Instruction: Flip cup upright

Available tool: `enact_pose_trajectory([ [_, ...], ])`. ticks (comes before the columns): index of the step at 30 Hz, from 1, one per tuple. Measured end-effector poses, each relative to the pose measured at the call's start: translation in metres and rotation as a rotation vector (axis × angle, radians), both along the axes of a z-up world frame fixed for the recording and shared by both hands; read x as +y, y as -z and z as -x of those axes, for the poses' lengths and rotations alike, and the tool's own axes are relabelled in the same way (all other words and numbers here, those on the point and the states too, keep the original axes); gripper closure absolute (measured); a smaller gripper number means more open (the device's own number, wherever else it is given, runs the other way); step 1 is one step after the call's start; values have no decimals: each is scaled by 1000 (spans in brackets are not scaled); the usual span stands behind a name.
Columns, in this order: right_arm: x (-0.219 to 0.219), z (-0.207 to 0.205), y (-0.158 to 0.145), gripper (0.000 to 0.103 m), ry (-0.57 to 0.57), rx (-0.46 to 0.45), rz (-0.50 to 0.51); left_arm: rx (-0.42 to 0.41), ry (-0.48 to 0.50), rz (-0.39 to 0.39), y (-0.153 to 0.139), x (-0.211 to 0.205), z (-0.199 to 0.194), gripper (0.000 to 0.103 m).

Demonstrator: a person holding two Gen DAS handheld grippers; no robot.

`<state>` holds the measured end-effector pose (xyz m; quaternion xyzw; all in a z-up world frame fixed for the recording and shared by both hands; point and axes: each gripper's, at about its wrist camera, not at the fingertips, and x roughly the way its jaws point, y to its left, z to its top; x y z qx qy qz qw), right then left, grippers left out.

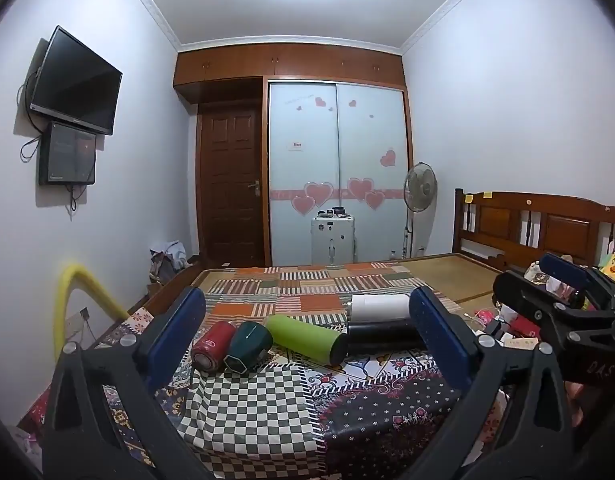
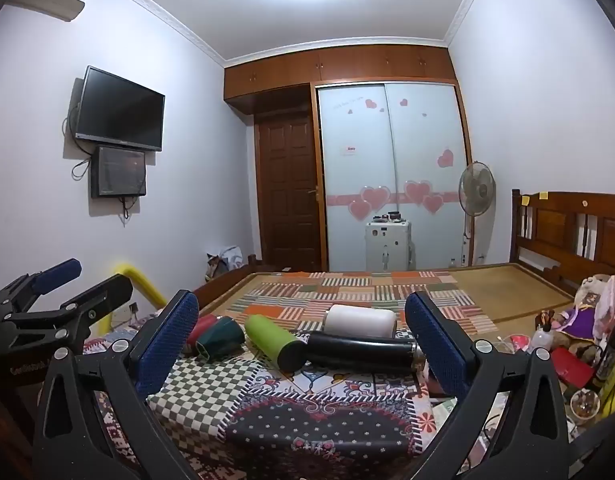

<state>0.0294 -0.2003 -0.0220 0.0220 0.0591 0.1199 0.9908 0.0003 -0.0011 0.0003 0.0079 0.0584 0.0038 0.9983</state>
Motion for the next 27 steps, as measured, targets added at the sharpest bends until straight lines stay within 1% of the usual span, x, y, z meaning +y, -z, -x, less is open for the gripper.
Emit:
enact_pose_trajectory([
  [4, 0, 1, 0, 0, 0, -1, 2, -2, -6, 11, -1, 1, -1, 0],
  [8, 0, 0, 0, 0, 3, 1, 3, -12, -3, 5, -3, 2, 5, 0],
  [11, -2, -1, -2, 0, 3, 0, 1, -22, 1, 1, 1, 0, 8, 0],
  [19, 3, 4, -4, 0, 3, -5, 3, -29, 0, -6, 6, -3, 9, 0],
  [27, 5, 3, -4, 0, 0, -10, 5, -34, -3, -4, 4, -1, 9, 0],
])
